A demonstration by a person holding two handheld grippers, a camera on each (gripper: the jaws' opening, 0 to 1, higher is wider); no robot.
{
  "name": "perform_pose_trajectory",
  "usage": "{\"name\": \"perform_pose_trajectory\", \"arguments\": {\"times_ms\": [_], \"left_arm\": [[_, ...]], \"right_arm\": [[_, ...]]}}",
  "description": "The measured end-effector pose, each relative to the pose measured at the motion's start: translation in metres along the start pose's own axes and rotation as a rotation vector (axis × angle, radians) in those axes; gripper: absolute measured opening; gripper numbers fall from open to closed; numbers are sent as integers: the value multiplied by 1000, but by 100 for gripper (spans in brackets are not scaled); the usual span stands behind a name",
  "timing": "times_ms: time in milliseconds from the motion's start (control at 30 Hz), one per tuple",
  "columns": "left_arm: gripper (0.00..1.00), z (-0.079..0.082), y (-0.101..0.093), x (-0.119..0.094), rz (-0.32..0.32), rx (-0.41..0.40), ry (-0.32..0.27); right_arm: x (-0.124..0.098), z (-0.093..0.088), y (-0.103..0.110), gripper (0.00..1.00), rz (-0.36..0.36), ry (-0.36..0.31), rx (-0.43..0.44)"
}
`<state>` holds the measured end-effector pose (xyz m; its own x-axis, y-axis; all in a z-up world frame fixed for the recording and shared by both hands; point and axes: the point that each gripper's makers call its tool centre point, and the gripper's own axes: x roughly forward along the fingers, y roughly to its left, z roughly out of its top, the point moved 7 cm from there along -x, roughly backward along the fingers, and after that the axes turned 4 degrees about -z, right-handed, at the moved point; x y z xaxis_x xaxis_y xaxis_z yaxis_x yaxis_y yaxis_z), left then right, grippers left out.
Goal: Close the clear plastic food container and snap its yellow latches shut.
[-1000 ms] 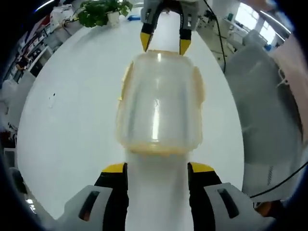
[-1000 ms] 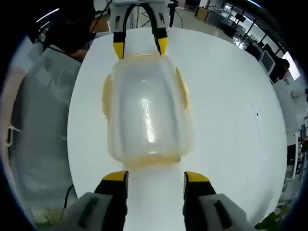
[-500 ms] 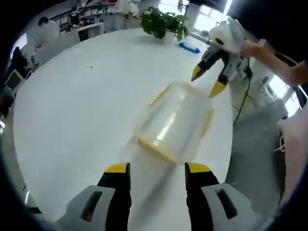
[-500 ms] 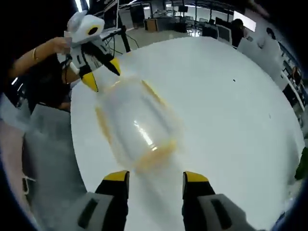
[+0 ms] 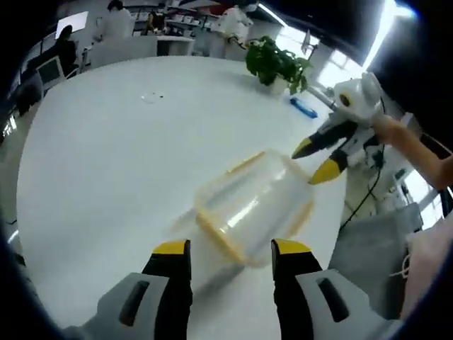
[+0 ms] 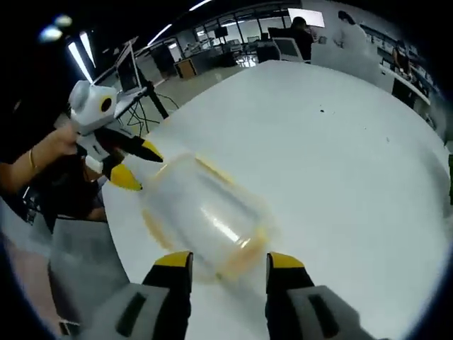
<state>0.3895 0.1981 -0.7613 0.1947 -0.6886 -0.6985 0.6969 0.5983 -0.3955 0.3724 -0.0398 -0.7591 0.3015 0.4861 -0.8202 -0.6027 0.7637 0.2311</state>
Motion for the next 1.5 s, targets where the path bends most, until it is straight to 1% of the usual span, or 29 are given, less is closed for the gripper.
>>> {"name": "perform_pose_trajectory", "arguments": {"times_ms": [33,67,100,133,167,267,333,367,500,533,633,700,767,867,900,933,967,1000,1033,1133,1167,1200,1233,1267,1300,1333,1367,1500], "left_arm": [[43,0,1,3,2,-15,-12],[42,-1,2,6,0,-44,-12],[41,-1,3,7,-1,-53,-6],[39,-1,3,10,-2,-51,-4],[38,-2,2,11,-4,-47,-1],[37,0,1,14,-26,-80,-13],[35,0,0,16,-34,-92,-9],[35,0,-1,17,-35,-90,-10],[34,0,-1,17,-30,-94,-8],[34,0,-2,17,-29,-95,-8],[33,1,-3,18,-26,-97,-5],[33,1,-3,18,-22,-96,2],[33,2,-3,18,-27,-86,17],[33,4,-3,20,-28,-89,32],[33,3,-3,19,-28,-86,37],[33,4,-3,19,-29,-86,37],[32,4,-2,19,-29,-96,36],[32,4,-1,19,-32,-95,35],[32,3,-1,19,-33,-102,31],[31,1,-1,19,-38,-107,12],[31,0,-1,21,-52,-165,-9],[31,-2,1,24,-93,-279,-42],[31,-4,1,26,-109,-275,-61],[31,-10,4,27,-106,-317,-101],[31,-8,2,27,-92,-258,-127],[31,-10,-3,25,-77,-266,-113],[31,-10,-4,25,-64,-252,-113],[31,-9,-5,26,-54,-263,-109]], "right_arm": [[1,-1,0,38,-4,2,7],[3,-2,0,38,-21,18,-7],[4,-3,-1,39,-31,28,-22],[4,0,0,39,-14,4,-2],[4,-1,0,38,-15,8,9],[5,0,0,37,-1,11,20],[6,0,1,37,8,12,35],[8,0,1,37,22,16,46],[9,2,1,38,19,38,62],[10,2,1,38,18,39,80],[11,3,0,36,31,47,70],[11,4,1,35,35,71,73],[12,5,2,35,31,89,58],[13,7,0,34,50,117,66],[13,7,0,34,55,121,70],[17,9,-1,32,84,103,48],[11,5,-3,32,72,123,79],[8,4,-2,32,75,131,60],[13,2,1,32,67,128,67],[14,0,-1,32,76,119,72],[15,1,1,32,86,118,67],[15,1,2,32,82,120,75],[14,2,2,32,81,120,79],[13,0,4,32,81,125,82],[14,1,3,32,84,114,81],[14,0,3,32,84,110,80],[13,0,4,32,84,105,81],[13,1,4,33,85,99,82]]}}
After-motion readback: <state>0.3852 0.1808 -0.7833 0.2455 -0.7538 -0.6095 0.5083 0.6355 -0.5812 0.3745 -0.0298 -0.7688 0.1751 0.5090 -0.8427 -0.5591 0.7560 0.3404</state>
